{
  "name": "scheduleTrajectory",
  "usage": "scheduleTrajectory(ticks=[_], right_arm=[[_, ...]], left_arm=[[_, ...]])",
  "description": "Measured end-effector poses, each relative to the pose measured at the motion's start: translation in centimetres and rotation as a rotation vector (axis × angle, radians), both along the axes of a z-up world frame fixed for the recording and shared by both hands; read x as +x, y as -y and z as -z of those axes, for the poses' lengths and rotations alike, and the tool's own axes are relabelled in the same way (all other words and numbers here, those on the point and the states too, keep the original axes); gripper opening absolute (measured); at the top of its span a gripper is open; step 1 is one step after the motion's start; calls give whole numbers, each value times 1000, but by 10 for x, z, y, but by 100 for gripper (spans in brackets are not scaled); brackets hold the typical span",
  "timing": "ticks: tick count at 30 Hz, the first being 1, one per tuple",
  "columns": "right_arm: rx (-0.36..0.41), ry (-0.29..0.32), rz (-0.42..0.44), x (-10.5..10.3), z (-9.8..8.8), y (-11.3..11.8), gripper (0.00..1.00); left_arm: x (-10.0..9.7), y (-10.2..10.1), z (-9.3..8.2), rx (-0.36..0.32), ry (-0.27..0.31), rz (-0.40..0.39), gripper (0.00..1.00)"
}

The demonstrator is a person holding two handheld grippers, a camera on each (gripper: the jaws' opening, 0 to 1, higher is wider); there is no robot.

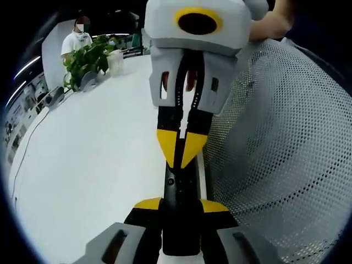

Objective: Press the specified remote control buttons in sequence, fully releasing each button before pressing the next.

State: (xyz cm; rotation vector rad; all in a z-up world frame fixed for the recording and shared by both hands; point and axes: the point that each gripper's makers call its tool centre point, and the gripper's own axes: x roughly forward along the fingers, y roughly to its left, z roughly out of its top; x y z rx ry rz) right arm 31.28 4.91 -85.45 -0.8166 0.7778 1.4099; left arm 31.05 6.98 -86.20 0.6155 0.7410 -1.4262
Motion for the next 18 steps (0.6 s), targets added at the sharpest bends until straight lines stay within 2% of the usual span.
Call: scheduleTrajectory(ticks=[4, 5, 8, 9, 15, 18], right_arm=[[-35, 36, -18, -1, 1, -1, 0], [-48, 62, -50, -1, 1, 0, 0], [-41, 51, -27, -1, 2, 0, 0], [-33, 30, 5, 0, 2, 0, 0], [-46, 55, -7, 0, 3, -1, 0], [7, 4, 40, 2, 2, 0, 0]], left_arm=[[0, 0, 0, 3, 3, 3, 25], [0, 0, 0, 3, 3, 4, 25], [0, 0, 0, 6, 6, 7, 25], [0, 0, 0, 7, 6, 6, 25], [0, 0, 1, 11, 6, 6, 25], [0, 0, 1, 10, 7, 2, 25]])
